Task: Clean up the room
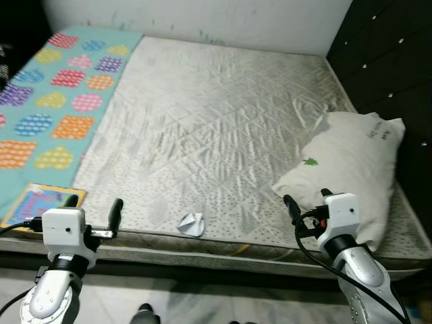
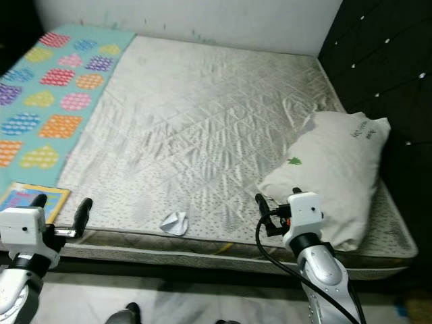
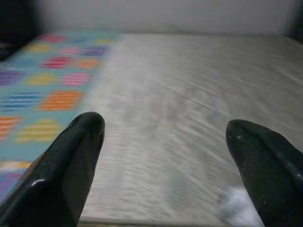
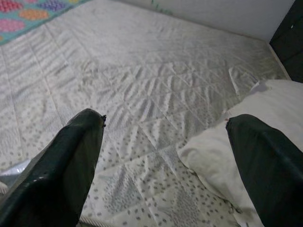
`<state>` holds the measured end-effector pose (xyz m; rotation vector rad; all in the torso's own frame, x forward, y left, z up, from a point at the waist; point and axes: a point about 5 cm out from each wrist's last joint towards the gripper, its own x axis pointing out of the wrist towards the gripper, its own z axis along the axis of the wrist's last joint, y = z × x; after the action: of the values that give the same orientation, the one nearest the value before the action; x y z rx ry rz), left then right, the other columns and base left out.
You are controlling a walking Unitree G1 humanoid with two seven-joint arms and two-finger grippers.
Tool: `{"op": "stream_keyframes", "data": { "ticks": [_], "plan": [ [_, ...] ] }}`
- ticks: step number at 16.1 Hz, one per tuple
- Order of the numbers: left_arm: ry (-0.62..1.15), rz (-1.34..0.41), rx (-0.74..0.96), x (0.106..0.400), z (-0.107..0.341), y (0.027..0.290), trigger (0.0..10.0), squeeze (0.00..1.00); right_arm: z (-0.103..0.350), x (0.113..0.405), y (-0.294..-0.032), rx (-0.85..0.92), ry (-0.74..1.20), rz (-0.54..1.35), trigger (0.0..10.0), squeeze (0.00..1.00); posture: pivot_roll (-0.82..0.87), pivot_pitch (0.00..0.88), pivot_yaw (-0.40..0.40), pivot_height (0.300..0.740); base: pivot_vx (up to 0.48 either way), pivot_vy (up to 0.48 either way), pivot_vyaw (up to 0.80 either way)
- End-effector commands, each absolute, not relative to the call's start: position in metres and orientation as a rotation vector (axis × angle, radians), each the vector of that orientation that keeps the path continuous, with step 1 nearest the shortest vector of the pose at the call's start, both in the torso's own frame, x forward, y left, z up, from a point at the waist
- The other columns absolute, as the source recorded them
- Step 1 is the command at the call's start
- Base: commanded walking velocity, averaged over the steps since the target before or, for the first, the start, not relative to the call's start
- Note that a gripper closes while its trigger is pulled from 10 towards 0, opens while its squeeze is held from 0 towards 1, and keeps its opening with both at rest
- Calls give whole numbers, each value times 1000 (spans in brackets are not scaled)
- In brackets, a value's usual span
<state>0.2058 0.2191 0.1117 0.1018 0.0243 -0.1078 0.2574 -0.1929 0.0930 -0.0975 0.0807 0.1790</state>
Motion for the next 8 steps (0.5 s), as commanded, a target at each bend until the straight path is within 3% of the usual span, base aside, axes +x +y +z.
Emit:
{"op": "stream_keyframes", "data": {
  "ticks": [1,5,8],
  "plan": [
    [36,-224,120,203,116,207,10000,0,97,259,-192,-112,78,201,10000,0,97,170,-127,740,0,0,0],
    [6,-449,206,219,111,171,10000,0,102,274,-172,-152,55,218,10000,0,114,169,-157,740,0,0,0],
    [-6,-373,139,215,102,151,10000,0,106,277,-171,-98,2,171,10000,0,95,138,-136,740,0,0,0]
  ]
}}
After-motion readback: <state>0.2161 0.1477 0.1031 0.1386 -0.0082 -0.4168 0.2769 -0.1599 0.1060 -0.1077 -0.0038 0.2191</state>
